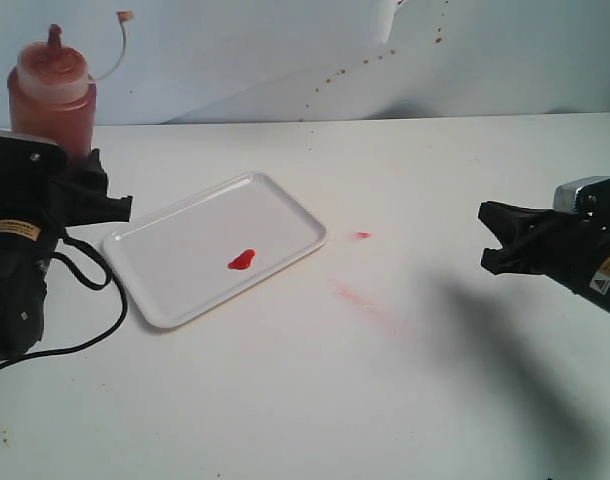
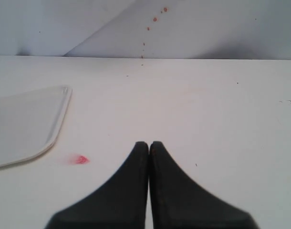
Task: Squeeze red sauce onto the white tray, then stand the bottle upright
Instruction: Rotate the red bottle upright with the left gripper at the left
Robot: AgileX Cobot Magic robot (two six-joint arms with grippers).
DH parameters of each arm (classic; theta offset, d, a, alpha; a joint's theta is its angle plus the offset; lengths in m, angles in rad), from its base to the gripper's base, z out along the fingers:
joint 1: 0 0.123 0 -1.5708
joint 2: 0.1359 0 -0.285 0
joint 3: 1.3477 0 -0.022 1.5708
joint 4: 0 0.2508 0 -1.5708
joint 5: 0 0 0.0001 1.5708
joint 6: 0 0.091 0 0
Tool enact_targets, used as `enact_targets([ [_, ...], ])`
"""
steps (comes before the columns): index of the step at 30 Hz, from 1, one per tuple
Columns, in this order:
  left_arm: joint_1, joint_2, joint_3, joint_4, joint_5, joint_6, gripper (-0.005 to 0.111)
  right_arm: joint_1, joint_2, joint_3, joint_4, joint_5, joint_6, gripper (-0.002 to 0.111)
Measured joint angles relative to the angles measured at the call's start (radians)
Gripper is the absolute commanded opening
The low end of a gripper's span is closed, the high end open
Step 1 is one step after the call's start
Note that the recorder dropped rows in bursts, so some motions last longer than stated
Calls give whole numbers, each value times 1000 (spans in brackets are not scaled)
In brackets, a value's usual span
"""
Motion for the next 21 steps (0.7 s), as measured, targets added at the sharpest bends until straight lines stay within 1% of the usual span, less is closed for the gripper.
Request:
enact_targets([
  [8, 0, 0, 0, 11, 0, -309, 0, 0, 0, 0, 0, 0, 0, 0],
  [12, 5, 0, 0, 66, 0, -448, 0, 0, 0, 0, 2, 0, 1, 0],
  [15, 35, 0, 0, 183, 0, -554, 0, 0, 0, 0, 2, 0, 1, 0],
  [20, 119, 0, 0, 487, 23, -681, 0, 0, 0, 0, 2, 0, 1, 0],
  [21, 155, 0, 0, 600, 23, -717, 0, 0, 0, 0, 2, 0, 1, 0],
])
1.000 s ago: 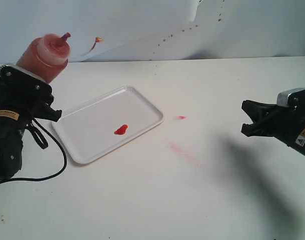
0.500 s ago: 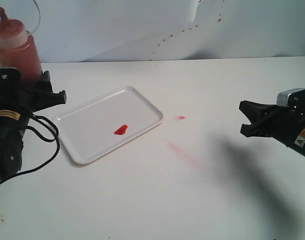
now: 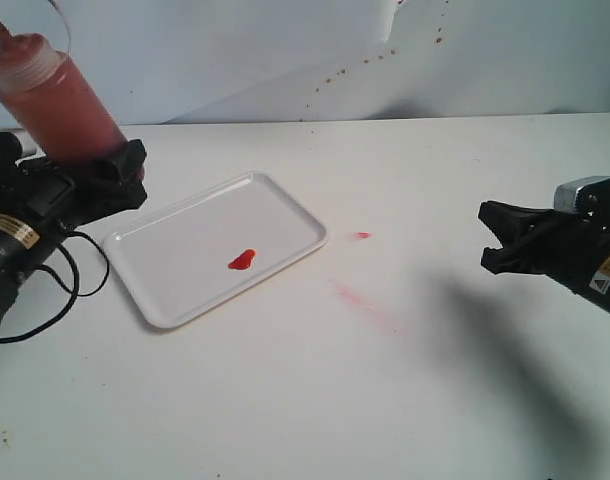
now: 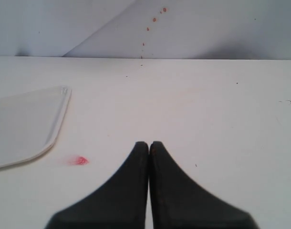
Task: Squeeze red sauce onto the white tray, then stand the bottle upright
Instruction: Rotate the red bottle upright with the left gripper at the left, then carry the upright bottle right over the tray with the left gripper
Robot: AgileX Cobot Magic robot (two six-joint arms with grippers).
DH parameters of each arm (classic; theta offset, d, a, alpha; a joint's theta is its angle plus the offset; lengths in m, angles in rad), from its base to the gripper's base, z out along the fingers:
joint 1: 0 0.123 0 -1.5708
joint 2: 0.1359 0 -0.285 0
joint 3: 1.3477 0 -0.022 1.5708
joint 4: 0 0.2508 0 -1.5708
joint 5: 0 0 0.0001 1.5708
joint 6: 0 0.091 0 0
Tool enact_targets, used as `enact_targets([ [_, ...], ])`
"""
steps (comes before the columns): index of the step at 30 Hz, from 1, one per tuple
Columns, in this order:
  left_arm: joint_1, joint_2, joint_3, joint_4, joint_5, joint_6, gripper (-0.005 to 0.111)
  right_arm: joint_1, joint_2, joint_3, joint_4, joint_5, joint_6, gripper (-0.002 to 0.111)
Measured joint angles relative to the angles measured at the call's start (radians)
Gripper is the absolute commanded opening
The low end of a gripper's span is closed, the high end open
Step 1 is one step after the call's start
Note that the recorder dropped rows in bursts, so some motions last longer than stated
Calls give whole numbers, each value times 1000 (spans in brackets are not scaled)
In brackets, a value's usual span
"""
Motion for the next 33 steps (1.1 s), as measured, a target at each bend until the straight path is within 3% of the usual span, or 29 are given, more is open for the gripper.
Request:
enact_targets([
  [2, 45, 0, -22, 152, 52, -52, 0, 0, 0, 0, 0, 0, 0, 0],
  [6, 65, 0, -109, 524, 192, -167, 0, 0, 0, 0, 0, -1, 4, 0],
  [9, 65, 0, -139, 740, 160, -246, 0, 0, 0, 0, 0, -1, 4, 0],
  [17, 65, 0, -141, 862, 126, -277, 0, 42, 0, -87, -207, -1, 86, 0],
  [23, 58, 0, -163, 919, 126, -349, 0, 94, 0, -93, -233, -2, 90, 0],
  [28, 6, 0, -208, 1048, 126, -412, 0, 105, 0, -93, -222, -2, 90, 0],
  [33, -64, 0, -211, 1028, 167, -422, 0, 105, 0, -93, -178, -4, 90, 0],
])
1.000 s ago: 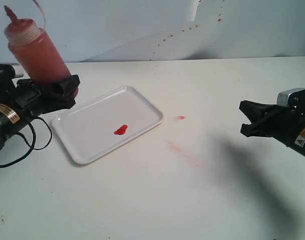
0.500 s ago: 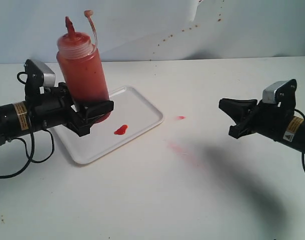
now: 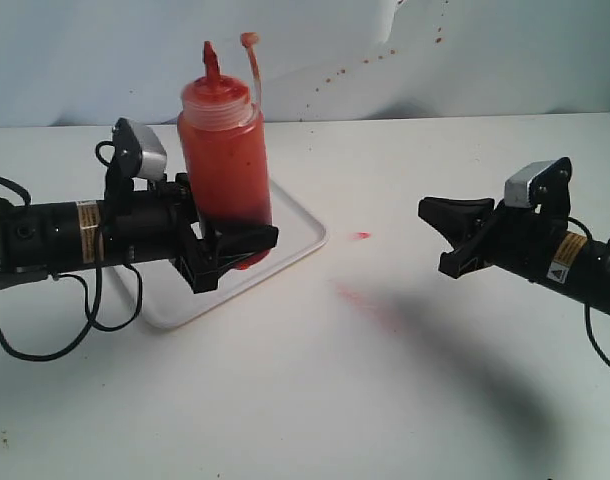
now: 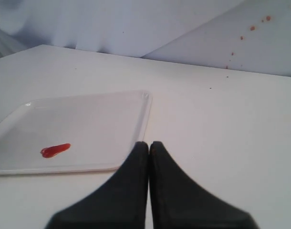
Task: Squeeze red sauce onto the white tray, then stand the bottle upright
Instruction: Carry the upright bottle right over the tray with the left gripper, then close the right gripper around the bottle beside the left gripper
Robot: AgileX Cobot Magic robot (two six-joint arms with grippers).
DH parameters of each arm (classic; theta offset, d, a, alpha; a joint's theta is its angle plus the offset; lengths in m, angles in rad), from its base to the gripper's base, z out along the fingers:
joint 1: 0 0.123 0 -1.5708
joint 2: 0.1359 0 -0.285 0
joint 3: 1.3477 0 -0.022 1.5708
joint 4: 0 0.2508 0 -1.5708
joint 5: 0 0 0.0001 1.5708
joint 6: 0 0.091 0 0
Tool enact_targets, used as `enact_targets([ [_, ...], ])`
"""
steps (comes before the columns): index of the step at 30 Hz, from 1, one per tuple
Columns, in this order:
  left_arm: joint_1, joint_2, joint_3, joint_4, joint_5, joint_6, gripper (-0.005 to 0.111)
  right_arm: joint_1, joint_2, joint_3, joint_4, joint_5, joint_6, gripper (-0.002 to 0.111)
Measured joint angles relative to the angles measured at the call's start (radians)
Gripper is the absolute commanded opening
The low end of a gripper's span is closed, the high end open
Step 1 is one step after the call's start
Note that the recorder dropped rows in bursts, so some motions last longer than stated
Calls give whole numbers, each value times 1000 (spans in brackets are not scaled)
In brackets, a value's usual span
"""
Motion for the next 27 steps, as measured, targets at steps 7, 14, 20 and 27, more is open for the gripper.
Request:
enact_targets([
  [7, -67, 20, -36, -11, 64, -20, 0, 0, 0, 0, -2, 0, 4, 1],
  [14, -75, 128, -89, -29, 68, -79, 0, 53, -35, 0, -7, 4, -8, 52],
  [20, -75, 164, -104, -29, 70, -81, 0, 173, -109, 0, -8, 2, -145, 105],
  [27, -75, 165, -104, -27, -25, -27, 0, 278, -167, 0, 30, 0, -108, 105],
])
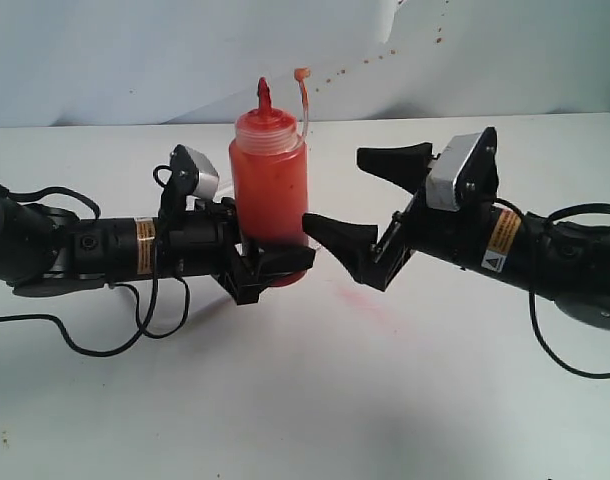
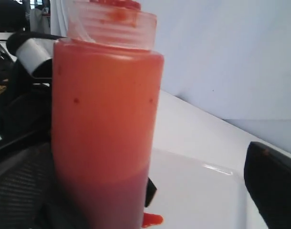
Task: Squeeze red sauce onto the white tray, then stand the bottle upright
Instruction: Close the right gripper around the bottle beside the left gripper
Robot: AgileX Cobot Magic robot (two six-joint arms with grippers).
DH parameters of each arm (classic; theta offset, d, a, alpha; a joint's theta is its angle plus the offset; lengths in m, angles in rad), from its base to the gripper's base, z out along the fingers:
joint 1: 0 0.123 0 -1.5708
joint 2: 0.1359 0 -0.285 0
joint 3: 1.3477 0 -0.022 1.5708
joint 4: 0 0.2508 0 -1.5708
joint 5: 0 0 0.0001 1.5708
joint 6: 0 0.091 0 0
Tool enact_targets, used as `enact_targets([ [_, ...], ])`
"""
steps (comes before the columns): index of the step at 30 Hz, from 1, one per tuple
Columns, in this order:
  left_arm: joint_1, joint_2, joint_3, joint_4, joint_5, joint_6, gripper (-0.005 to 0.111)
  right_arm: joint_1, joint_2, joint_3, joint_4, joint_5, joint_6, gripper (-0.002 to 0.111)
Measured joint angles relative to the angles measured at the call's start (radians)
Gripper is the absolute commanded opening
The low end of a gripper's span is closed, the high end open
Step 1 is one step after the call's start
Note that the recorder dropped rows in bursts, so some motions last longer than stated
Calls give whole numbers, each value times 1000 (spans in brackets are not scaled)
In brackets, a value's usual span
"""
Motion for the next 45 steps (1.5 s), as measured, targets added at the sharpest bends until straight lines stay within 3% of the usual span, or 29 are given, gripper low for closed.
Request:
enact_targets([
  [16, 0, 0, -1, 44, -25, 77, 0, 164, -15, 0, 106, 0, 39, 105],
  [24, 0, 0, -2, 118, -150, 122, 0, 213, -15, 2, 226, 0, 39, 98],
  [26, 0, 0, -2, 126, -150, 124, 0, 214, -15, 2, 228, 0, 41, 91],
  [29, 0, 0, -2, 126, -150, 124, 0, 215, -15, 2, 216, -2, 41, 67],
  [36, 0, 0, -2, 130, -148, 124, 0, 217, -15, 2, 169, -10, 41, 32],
  [40, 0, 0, -2, 130, -148, 124, 0, 217, -15, 2, 166, -10, 37, 3],
  [45, 0, 0, -2, 130, -148, 129, 0, 217, -15, 2, 166, -10, 37, 0],
])
